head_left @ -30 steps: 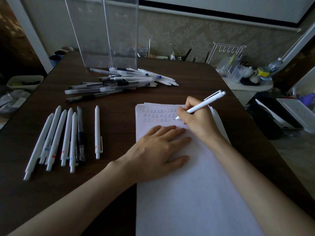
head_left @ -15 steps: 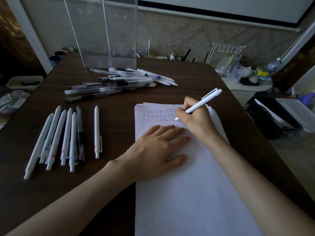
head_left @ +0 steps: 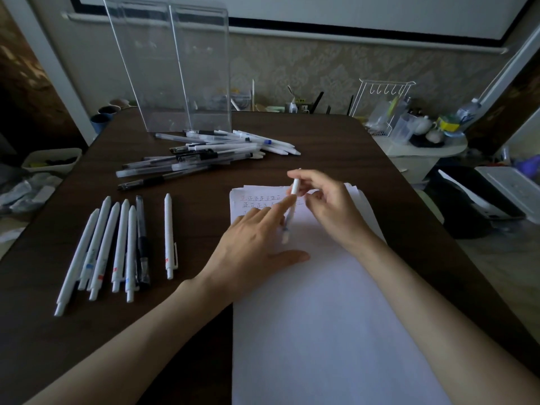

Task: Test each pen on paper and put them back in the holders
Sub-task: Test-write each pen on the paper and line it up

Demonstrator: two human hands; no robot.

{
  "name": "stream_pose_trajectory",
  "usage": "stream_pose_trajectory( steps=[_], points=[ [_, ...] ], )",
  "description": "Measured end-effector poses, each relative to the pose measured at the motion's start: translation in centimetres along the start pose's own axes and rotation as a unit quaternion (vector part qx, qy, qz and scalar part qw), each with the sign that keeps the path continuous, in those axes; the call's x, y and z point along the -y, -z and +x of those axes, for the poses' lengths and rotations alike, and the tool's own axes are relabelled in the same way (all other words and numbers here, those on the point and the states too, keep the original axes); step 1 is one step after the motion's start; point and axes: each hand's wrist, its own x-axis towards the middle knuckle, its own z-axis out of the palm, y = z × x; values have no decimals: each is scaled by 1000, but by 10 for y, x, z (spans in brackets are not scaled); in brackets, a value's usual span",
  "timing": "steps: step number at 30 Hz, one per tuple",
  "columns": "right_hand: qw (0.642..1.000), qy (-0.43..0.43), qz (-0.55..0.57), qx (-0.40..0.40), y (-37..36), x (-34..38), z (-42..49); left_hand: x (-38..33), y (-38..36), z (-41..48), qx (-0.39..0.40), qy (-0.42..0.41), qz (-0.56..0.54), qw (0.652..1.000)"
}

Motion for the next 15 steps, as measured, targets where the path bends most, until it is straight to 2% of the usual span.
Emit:
stream_pose_trajectory(
  steps=[4, 10, 15],
  points=[
    [998, 21, -41, 42, -1, -1, -2, 4, 0, 2, -2, -20, -33, 999],
    [992, 69, -76, 71, -2, 1, -4, 4, 1, 1, -8, 5, -75, 997],
    [990, 82, -93, 67, -4, 3, -5, 5, 5, -4, -24, 1, -15, 1000]
  ],
)
